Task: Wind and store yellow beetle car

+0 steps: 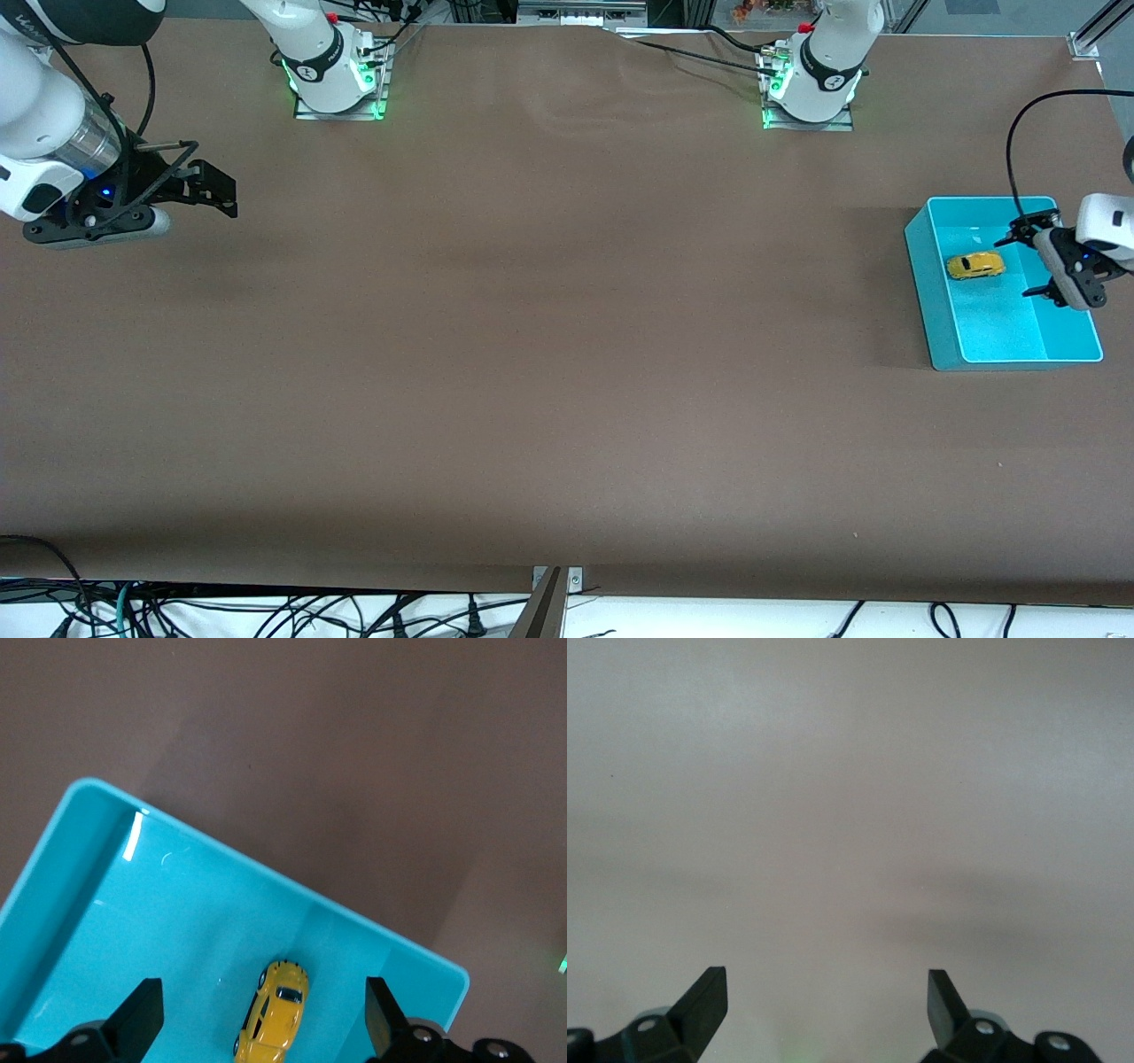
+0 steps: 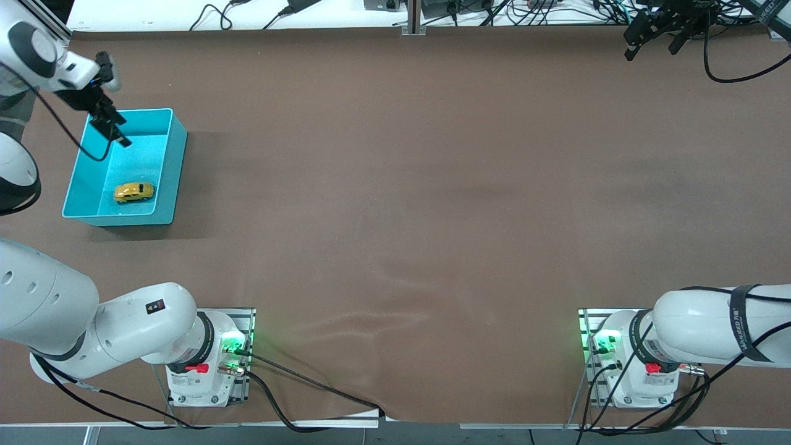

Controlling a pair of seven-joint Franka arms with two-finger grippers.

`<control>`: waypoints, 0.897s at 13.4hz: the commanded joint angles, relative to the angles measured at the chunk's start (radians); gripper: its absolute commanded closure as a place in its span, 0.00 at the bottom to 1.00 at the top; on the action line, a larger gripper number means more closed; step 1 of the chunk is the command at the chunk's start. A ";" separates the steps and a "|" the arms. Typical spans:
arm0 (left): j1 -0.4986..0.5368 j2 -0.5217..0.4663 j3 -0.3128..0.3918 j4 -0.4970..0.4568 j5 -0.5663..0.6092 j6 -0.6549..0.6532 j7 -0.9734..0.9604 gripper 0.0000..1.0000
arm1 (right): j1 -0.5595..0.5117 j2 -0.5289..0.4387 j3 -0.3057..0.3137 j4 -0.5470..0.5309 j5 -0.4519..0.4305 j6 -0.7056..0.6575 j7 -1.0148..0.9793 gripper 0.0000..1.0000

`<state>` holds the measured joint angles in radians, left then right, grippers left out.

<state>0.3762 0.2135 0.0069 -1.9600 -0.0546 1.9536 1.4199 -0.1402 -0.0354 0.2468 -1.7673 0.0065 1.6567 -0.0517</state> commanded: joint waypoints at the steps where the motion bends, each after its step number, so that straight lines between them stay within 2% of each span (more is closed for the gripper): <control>1: -0.042 -0.038 -0.066 0.045 0.005 -0.067 -0.212 0.00 | 0.004 -0.009 -0.006 0.000 0.009 -0.018 -0.004 0.00; 3: -0.040 -0.051 -0.145 0.085 0.005 -0.085 -0.376 0.00 | 0.004 -0.009 -0.006 0.000 0.009 -0.018 -0.005 0.00; 7: -0.055 -0.101 -0.246 0.162 0.004 -0.100 -0.771 0.00 | 0.004 -0.009 -0.006 0.000 0.009 -0.017 -0.007 0.00; 10: -0.156 -0.108 -0.251 0.284 0.010 -0.232 -1.094 0.00 | 0.004 -0.009 -0.006 0.000 0.009 -0.017 -0.005 0.00; 12: -0.209 -0.115 -0.248 0.334 0.013 -0.286 -1.197 0.00 | 0.004 -0.009 -0.006 0.000 0.009 -0.017 -0.005 0.00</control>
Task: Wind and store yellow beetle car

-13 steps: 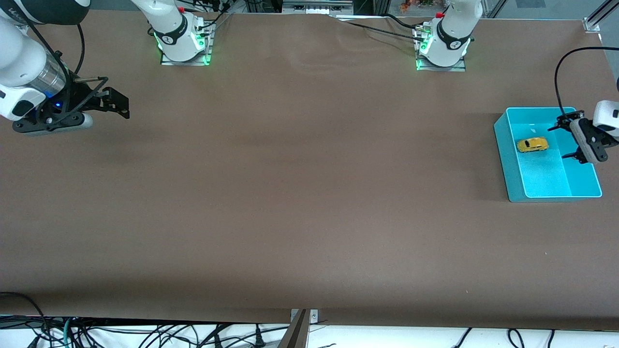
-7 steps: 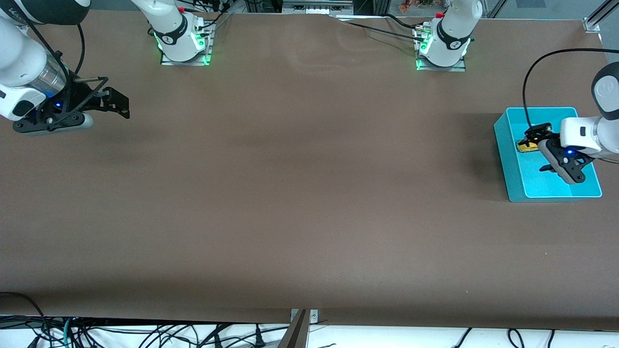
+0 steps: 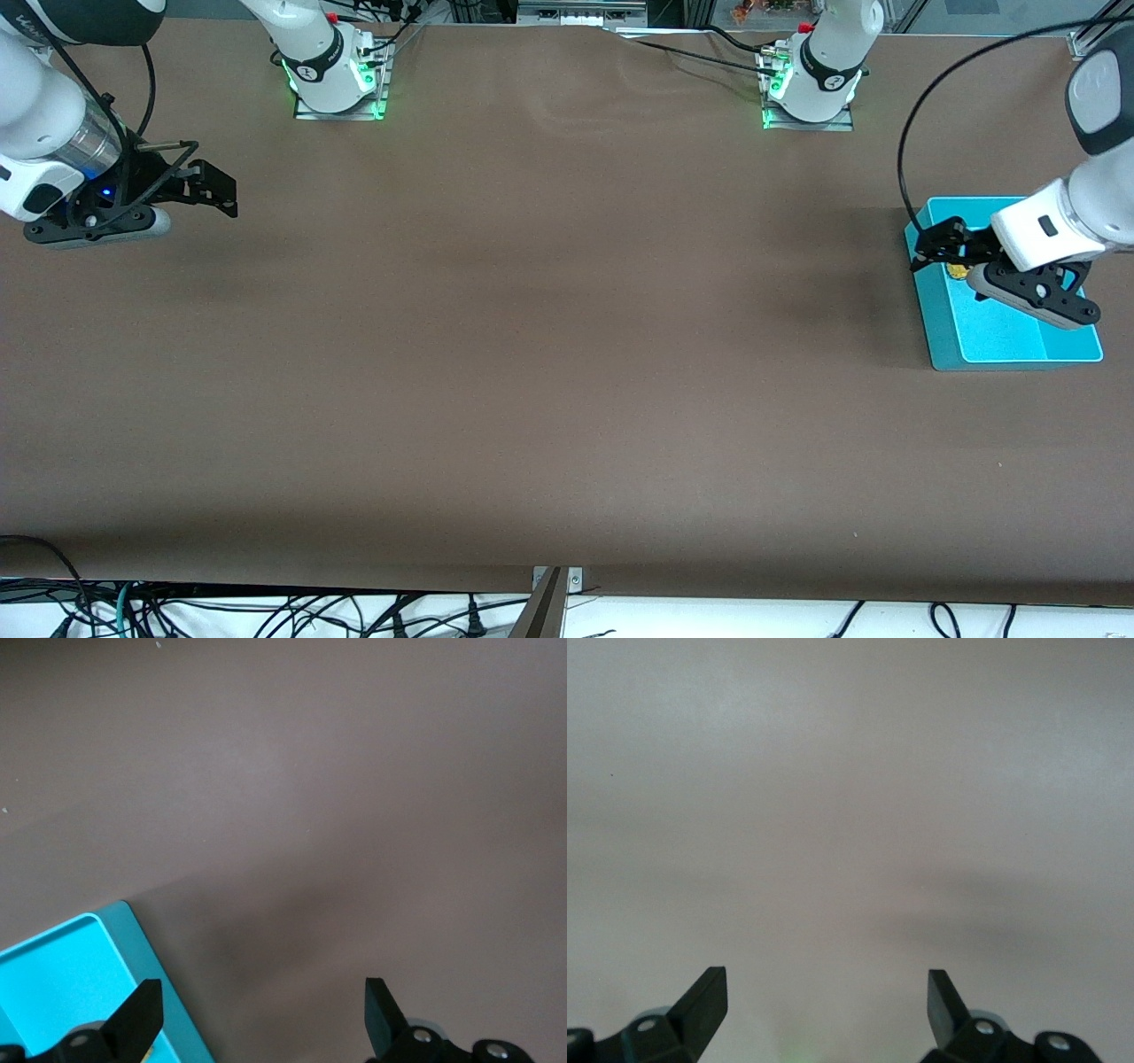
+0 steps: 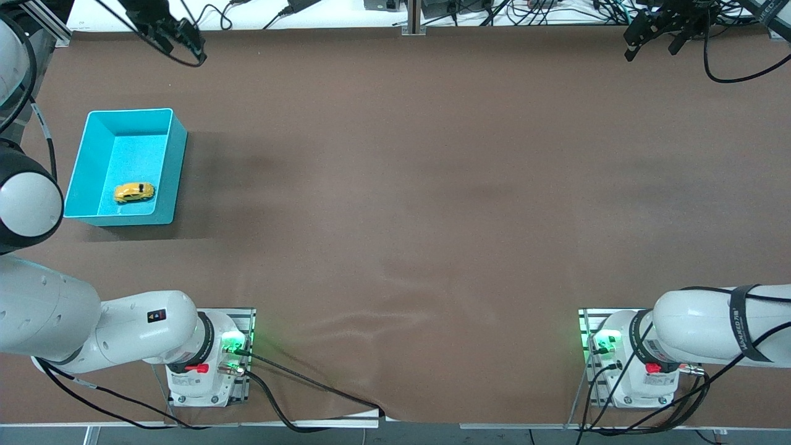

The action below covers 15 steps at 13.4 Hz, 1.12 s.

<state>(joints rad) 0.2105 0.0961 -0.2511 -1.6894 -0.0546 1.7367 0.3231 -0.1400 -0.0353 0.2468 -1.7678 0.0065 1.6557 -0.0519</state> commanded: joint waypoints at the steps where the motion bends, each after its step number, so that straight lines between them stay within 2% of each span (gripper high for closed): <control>1: -0.062 0.002 0.016 0.097 0.015 -0.124 -0.152 0.00 | 0.004 -0.009 -0.006 0.001 0.009 -0.016 -0.005 0.00; 3: -0.075 -0.013 0.016 0.131 0.018 -0.241 -0.357 0.00 | 0.004 -0.009 -0.006 0.001 0.009 -0.017 -0.006 0.00; 5: -0.100 -0.042 0.032 0.134 0.019 -0.296 -0.436 0.00 | 0.004 -0.009 -0.006 0.001 0.009 -0.016 -0.005 0.00; 8: -0.253 -0.061 0.215 0.137 0.018 -0.301 -0.432 0.00 | 0.004 -0.009 -0.006 0.001 0.009 -0.016 -0.006 0.00; 9: -0.255 -0.068 0.232 0.134 0.010 -0.308 -0.430 0.00 | 0.004 -0.009 -0.006 -0.001 0.009 -0.016 -0.005 0.00; 15: -0.252 -0.061 0.234 0.131 0.019 -0.318 -0.346 0.00 | 0.004 -0.009 -0.006 -0.001 0.009 -0.019 -0.005 0.00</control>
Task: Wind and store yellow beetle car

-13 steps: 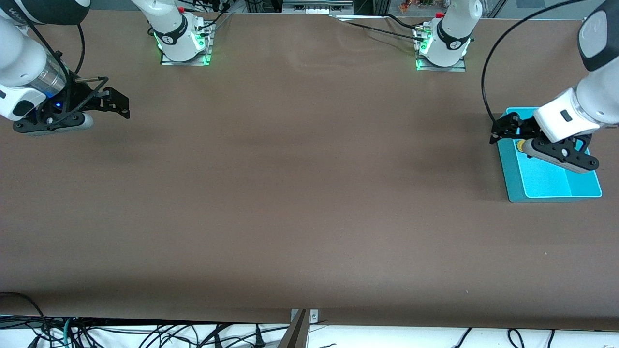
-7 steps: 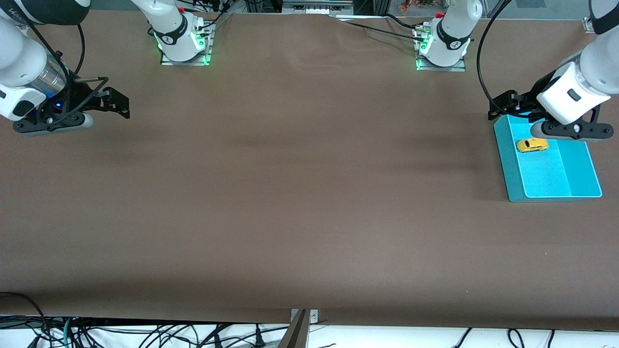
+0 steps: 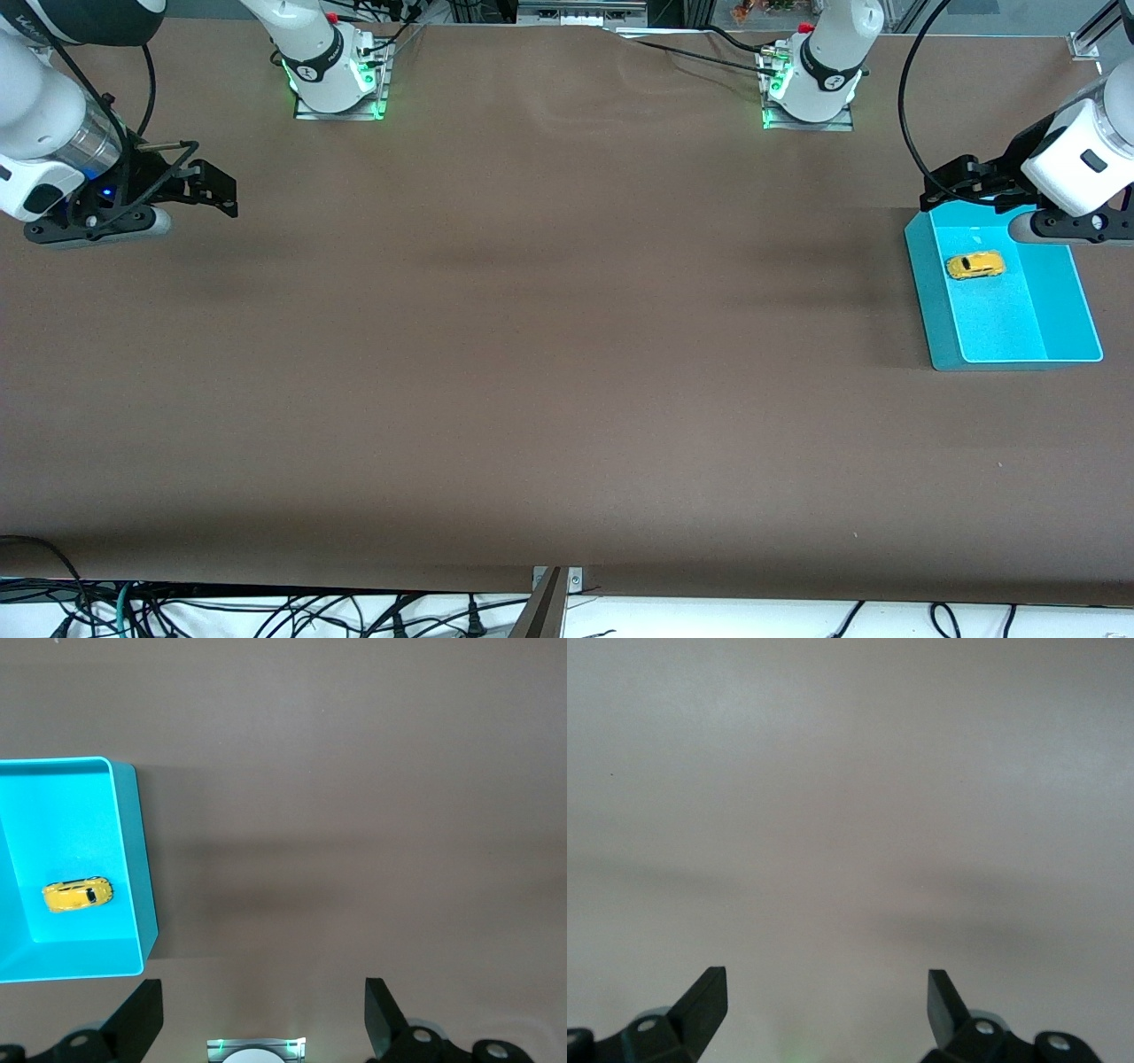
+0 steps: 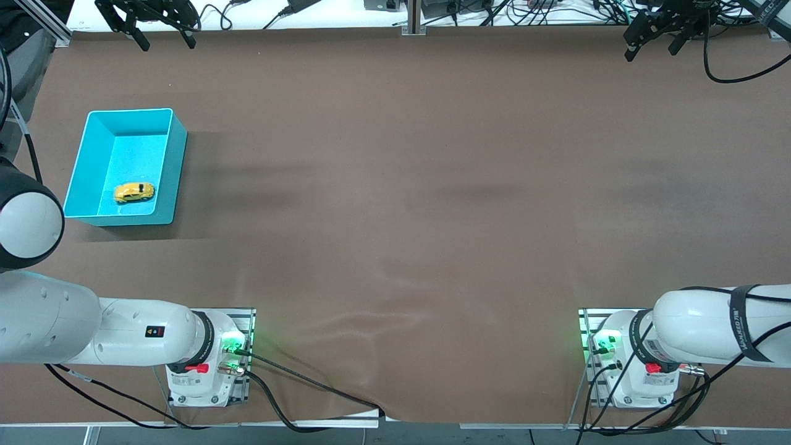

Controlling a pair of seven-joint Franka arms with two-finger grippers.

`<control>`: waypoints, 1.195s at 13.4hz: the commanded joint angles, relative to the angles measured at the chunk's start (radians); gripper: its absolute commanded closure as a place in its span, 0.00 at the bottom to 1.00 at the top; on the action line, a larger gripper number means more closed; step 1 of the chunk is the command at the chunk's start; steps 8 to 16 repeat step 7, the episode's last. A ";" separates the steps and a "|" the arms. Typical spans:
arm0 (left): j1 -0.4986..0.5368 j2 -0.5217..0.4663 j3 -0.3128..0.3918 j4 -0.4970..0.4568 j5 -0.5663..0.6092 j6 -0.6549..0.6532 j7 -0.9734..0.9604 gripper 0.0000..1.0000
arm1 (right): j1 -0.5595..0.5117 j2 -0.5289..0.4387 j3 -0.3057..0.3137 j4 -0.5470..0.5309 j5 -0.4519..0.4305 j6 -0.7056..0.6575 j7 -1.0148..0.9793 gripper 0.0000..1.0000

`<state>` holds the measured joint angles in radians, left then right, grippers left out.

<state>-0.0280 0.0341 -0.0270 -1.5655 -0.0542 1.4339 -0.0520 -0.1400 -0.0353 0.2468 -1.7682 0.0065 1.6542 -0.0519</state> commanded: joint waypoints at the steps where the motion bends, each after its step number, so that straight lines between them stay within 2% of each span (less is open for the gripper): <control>1: -0.006 0.012 0.010 0.009 0.017 -0.015 0.032 0.00 | 0.003 -0.009 -0.006 0.000 0.009 -0.017 -0.005 0.00; 16: -0.006 0.018 0.009 0.009 0.014 -0.013 0.040 0.00 | 0.005 -0.009 -0.006 -0.002 0.009 -0.021 -0.005 0.00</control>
